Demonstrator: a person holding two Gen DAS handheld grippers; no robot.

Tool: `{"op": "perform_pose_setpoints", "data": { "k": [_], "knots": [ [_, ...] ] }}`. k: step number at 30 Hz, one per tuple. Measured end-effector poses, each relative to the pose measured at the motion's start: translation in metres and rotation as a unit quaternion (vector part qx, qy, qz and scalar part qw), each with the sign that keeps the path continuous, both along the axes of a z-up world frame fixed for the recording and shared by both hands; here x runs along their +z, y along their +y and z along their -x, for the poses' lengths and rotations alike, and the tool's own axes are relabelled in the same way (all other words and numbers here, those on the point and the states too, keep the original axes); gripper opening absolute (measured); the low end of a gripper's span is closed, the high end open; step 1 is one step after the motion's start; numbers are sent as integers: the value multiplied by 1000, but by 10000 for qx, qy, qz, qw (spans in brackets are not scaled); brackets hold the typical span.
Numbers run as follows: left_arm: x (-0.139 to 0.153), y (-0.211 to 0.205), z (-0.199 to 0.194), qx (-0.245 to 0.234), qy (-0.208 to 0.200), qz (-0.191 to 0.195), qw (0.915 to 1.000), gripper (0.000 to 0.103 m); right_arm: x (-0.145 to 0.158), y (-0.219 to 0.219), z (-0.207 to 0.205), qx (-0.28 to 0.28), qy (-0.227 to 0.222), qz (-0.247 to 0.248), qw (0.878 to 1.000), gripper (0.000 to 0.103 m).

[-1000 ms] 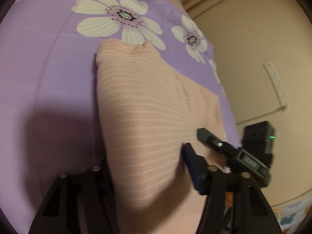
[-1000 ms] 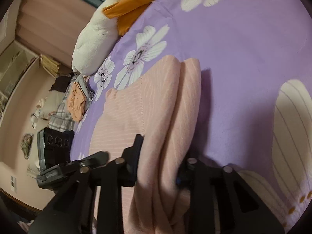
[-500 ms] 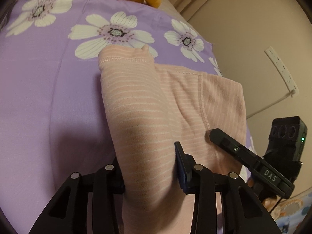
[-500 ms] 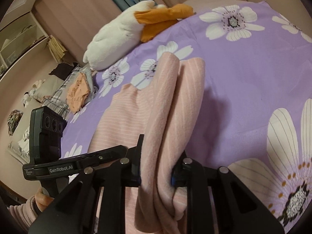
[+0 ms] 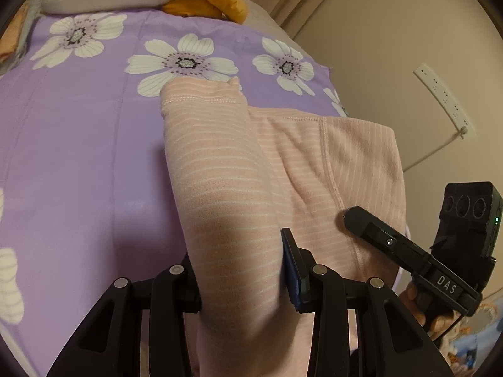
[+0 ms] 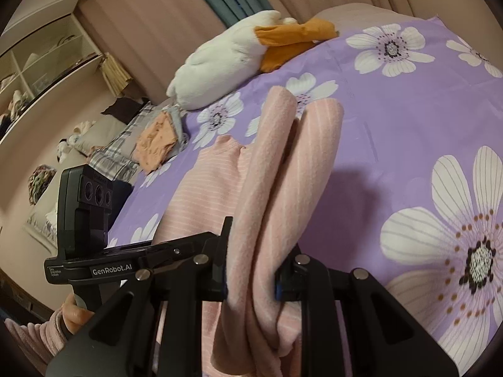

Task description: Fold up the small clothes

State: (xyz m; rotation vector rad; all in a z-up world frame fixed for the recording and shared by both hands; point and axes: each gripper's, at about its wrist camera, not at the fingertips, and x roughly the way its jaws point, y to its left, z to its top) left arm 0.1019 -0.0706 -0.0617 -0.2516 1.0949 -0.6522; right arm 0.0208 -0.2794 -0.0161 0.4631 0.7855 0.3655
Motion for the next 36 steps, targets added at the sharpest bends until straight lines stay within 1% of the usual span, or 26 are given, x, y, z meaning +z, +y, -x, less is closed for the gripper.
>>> {"op": "perform_pose_setpoints", "data": {
  "k": [7, 16, 23, 36],
  "knots": [
    [16, 16, 21, 121, -158, -61, 9998, 38, 14, 18, 17, 205, -136, 28, 9997, 21],
    [30, 39, 41, 356, -305, 3, 9989, 38, 33, 39, 30, 473, -341, 102, 9982, 21],
    [42, 57, 53, 565, -440, 42, 9974, 38, 43, 54, 32, 666, -461, 138, 9966, 21],
    [53, 86, 65, 909, -656, 76, 9937, 38, 58, 85, 27, 1023, -615, 256, 9925, 21]
  ]
}}
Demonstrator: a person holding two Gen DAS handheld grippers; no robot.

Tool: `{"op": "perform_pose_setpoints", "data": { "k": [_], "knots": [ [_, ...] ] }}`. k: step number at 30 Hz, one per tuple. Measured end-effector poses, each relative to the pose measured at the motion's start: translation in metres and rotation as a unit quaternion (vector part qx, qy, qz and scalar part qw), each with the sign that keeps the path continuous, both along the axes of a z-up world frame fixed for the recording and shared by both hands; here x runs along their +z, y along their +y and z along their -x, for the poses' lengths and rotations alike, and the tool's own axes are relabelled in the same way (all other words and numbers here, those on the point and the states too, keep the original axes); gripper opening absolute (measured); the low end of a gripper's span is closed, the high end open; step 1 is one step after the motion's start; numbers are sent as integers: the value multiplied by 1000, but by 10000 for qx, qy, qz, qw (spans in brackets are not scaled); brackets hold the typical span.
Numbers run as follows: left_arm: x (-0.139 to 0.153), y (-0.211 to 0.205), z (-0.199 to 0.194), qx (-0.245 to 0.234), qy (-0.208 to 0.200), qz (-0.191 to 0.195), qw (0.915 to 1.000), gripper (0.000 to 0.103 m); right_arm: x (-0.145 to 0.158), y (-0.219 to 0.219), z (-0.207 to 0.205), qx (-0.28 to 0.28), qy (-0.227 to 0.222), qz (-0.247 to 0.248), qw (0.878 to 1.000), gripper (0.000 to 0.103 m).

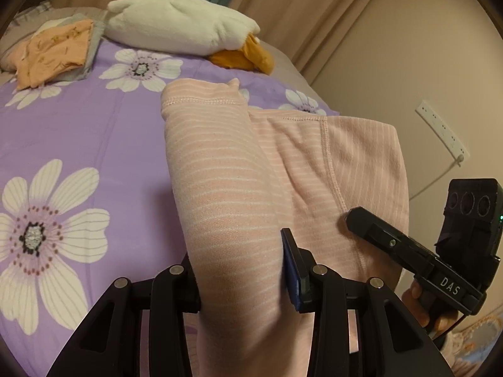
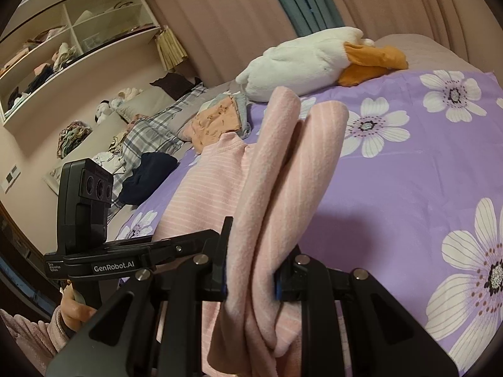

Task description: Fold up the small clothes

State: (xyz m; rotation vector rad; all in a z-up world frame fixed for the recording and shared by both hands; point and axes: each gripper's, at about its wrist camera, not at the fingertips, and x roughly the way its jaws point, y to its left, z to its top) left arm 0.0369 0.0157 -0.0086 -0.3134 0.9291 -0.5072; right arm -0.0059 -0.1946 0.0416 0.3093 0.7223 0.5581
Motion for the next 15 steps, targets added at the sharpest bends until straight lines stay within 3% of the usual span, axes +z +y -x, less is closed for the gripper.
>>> {"op": "perform_pose_setpoints", "data": {
  "k": [15],
  "knots": [
    [-1, 19, -3, 267, -70, -20, 9996, 38, 1, 19, -17, 271, -67, 141, 9995, 21]
  ]
}}
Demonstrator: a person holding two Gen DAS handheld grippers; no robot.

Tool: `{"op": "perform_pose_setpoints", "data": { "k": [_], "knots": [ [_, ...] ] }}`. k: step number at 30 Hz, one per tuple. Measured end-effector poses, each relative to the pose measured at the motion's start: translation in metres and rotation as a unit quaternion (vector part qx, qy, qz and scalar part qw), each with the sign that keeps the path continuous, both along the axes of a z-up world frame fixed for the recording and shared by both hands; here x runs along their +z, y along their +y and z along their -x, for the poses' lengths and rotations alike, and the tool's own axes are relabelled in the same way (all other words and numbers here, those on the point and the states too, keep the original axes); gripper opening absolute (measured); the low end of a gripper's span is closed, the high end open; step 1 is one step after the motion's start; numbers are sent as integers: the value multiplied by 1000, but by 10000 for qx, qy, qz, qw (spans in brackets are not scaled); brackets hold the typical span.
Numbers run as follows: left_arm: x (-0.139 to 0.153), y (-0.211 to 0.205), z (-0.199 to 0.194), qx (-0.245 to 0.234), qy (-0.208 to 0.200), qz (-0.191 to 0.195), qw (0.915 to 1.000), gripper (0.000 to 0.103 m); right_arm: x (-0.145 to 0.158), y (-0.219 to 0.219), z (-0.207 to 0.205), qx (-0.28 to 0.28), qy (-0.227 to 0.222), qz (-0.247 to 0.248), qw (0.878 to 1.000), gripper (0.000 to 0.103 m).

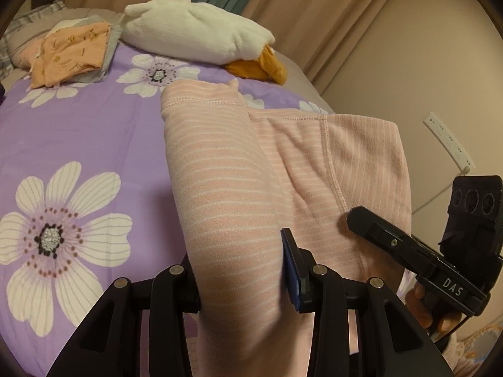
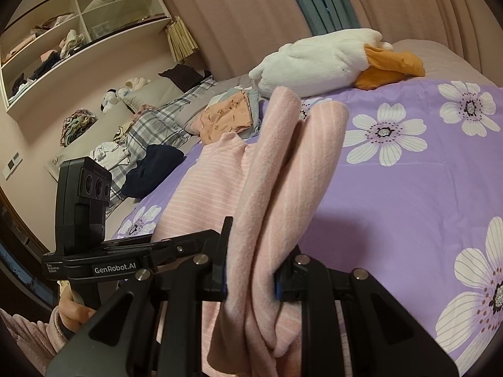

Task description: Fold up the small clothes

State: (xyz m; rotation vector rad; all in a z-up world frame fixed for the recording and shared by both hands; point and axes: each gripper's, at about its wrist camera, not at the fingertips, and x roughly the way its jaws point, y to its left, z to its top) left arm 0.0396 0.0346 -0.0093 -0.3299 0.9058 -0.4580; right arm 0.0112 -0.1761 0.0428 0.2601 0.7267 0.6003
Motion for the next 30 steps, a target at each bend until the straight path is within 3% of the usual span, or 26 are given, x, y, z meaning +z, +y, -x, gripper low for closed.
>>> {"op": "perform_pose_setpoints", "data": {
  "k": [30],
  "knots": [
    [-16, 13, -39, 139, 102, -254, 9995, 38, -13, 31, -36, 63, 165, 155, 9997, 21]
  ]
}}
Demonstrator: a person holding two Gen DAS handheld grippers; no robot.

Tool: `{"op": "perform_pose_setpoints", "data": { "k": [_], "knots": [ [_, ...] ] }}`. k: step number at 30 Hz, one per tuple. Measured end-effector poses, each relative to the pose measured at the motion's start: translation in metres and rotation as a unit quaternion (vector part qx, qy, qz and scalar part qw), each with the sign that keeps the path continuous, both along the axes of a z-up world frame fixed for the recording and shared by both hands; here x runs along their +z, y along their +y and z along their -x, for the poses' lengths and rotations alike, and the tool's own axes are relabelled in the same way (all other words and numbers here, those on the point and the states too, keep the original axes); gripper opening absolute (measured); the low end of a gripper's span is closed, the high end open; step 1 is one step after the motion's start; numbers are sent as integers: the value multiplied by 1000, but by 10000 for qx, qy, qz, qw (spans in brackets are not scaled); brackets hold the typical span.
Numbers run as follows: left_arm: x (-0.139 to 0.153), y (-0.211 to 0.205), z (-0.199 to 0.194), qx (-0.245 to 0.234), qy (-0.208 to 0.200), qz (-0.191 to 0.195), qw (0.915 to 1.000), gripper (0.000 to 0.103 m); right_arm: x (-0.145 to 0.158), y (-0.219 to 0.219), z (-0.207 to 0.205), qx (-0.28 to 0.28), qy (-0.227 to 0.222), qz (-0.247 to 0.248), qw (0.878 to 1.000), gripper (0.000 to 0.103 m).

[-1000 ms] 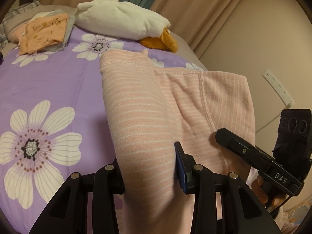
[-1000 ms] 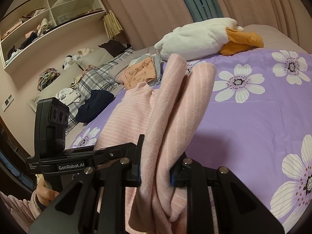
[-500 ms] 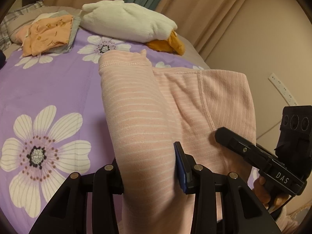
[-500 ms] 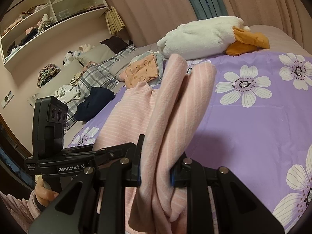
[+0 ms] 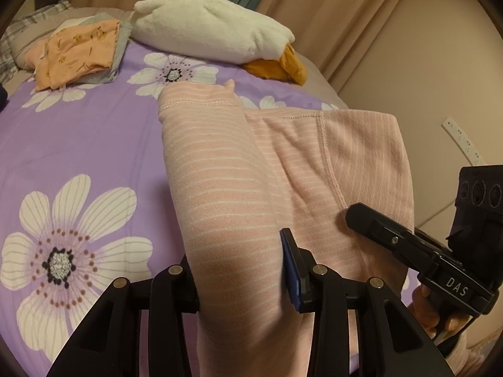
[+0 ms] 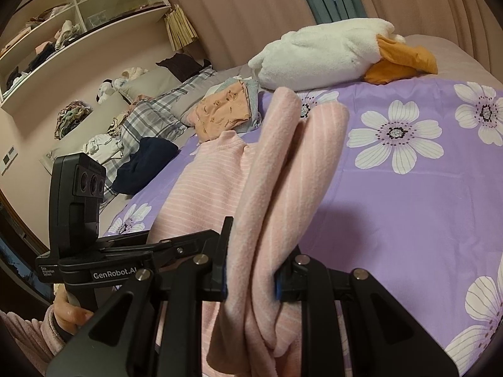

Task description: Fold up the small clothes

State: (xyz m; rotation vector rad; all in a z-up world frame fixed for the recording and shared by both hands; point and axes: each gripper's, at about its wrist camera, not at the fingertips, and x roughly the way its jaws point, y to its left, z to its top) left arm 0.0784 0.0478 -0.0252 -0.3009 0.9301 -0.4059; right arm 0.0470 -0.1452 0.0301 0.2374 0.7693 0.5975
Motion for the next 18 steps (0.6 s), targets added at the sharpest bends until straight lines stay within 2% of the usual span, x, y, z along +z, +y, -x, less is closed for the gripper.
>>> {"op": "perform_pose_setpoints", "data": {
  "k": [18],
  "knots": [
    [-19, -1, -36, -9, 157, -172, 9997, 38, -21, 4, -36, -83, 110, 125, 9998, 21]
  ]
}}
